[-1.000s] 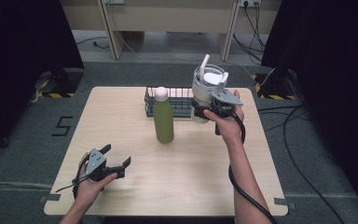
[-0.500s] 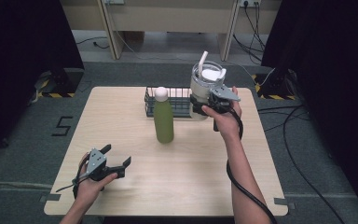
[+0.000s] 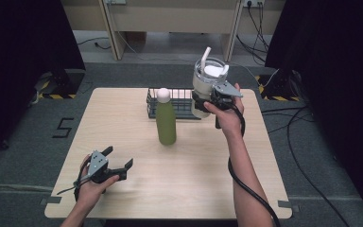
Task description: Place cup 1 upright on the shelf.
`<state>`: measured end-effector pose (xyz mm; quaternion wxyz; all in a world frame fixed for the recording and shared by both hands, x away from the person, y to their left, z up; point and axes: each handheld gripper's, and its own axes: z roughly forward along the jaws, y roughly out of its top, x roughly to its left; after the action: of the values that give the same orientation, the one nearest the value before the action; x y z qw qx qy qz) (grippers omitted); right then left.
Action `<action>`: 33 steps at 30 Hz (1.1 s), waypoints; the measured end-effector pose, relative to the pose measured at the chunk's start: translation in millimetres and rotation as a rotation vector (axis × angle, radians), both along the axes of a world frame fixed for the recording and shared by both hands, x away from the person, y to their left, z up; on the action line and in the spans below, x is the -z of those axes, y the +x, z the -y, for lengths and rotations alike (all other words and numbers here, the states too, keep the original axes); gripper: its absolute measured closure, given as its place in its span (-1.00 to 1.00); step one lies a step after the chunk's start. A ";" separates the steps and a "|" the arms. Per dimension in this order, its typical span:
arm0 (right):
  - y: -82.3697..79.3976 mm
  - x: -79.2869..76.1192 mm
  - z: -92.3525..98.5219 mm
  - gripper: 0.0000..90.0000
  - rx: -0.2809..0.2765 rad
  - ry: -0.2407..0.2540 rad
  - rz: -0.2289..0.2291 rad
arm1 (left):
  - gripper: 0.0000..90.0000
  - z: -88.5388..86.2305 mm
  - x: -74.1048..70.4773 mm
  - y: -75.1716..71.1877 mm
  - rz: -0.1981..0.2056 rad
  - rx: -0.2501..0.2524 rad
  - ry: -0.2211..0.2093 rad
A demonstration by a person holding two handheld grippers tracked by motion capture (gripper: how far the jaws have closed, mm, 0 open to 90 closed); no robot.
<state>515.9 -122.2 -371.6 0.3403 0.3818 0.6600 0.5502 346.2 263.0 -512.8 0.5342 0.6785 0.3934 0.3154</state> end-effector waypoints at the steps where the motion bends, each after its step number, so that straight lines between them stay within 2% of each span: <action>1: 0.7 -0.5 -0.5 -0.78 -0.002 0.000 0.000 | -0.90 -0.1 -0.1 0.0 0.001 0.000 -0.001; 10: 7.3 -3.6 -2.7 -0.78 0.003 0.000 -0.003 | -0.90 0.1 0.1 0.2 0.000 0.001 -0.001; 24: 28.6 -9.6 -12.0 -0.78 0.018 -0.016 -0.006 | -0.89 -0.2 0.2 0.1 0.000 -0.001 0.000; 33: 42.8 -10.1 -19.7 -0.78 0.026 0.001 -0.020 | -0.89 -0.4 0.3 0.2 0.000 0.000 -0.001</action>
<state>558.7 -102.5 -361.5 0.3406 0.3958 0.6583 0.5422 346.4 263.5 -513.1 0.5345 0.6782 0.3938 0.3151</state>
